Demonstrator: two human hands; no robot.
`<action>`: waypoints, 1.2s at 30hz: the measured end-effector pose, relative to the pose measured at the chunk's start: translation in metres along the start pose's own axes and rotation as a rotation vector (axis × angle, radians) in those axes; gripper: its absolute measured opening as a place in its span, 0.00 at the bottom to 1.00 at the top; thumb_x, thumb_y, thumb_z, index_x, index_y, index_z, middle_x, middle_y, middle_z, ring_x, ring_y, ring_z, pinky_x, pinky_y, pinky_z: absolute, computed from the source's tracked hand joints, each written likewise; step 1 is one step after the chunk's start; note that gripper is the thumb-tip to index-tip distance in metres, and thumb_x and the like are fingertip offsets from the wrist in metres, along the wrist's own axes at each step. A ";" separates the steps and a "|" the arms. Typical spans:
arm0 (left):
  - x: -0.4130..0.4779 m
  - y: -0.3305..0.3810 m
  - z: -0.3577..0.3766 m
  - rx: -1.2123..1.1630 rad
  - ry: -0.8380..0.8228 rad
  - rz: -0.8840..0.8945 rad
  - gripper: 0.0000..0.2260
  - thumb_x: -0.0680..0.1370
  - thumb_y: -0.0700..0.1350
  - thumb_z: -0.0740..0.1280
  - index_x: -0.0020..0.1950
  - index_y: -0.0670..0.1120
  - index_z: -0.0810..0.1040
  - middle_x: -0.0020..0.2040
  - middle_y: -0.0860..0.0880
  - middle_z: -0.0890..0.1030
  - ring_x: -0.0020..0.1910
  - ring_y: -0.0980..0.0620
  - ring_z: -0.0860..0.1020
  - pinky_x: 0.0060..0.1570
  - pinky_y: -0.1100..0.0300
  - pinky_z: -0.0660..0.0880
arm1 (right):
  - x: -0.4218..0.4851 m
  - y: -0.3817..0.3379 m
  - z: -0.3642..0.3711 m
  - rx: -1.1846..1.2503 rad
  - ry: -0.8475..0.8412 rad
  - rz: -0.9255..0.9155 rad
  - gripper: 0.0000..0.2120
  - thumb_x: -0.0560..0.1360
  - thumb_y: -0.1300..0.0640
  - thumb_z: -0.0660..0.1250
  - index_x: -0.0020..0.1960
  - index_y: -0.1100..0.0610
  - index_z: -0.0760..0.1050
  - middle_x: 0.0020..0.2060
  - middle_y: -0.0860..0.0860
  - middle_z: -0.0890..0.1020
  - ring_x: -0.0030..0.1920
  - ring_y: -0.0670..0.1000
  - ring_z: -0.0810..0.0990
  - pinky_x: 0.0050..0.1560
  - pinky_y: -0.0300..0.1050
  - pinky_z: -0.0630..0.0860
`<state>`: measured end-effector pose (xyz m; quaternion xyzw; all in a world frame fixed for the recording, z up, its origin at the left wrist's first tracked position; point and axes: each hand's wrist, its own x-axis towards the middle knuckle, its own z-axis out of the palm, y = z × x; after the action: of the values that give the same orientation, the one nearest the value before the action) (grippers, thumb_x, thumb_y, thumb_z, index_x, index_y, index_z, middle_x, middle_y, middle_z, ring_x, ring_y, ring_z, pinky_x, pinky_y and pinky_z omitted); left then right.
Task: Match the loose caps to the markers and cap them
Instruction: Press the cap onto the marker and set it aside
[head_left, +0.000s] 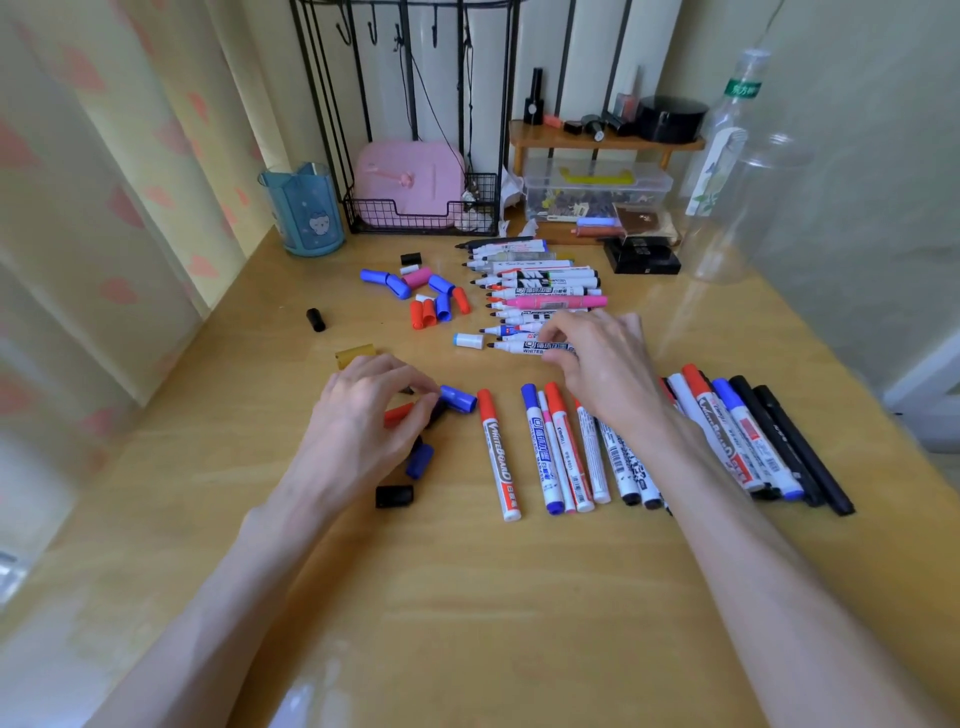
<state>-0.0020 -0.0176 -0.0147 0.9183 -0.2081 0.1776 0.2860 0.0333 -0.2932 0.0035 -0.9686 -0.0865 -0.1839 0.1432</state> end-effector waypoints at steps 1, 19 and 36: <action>0.000 -0.001 -0.002 0.000 -0.005 -0.009 0.03 0.81 0.51 0.70 0.51 0.55 0.84 0.48 0.58 0.81 0.53 0.50 0.78 0.51 0.44 0.77 | -0.003 -0.003 -0.002 0.015 0.000 -0.021 0.06 0.79 0.54 0.72 0.56 0.51 0.79 0.51 0.47 0.85 0.54 0.50 0.80 0.56 0.46 0.60; -0.007 0.013 -0.025 0.235 -0.389 -0.027 0.17 0.73 0.69 0.72 0.44 0.56 0.82 0.40 0.59 0.77 0.38 0.57 0.75 0.36 0.60 0.72 | -0.059 -0.020 -0.013 0.131 0.017 -0.124 0.06 0.80 0.57 0.70 0.54 0.49 0.76 0.49 0.41 0.82 0.51 0.48 0.80 0.58 0.51 0.67; -0.005 0.015 -0.011 -0.210 -0.121 0.014 0.12 0.76 0.63 0.71 0.51 0.56 0.80 0.41 0.60 0.82 0.38 0.53 0.78 0.39 0.59 0.74 | -0.066 -0.030 -0.020 0.166 0.050 -0.245 0.08 0.80 0.62 0.68 0.56 0.52 0.78 0.49 0.44 0.78 0.50 0.52 0.77 0.49 0.53 0.72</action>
<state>-0.0158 -0.0204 -0.0015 0.8909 -0.2489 0.1014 0.3662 -0.0407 -0.2789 0.0029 -0.9306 -0.2154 -0.2164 0.2016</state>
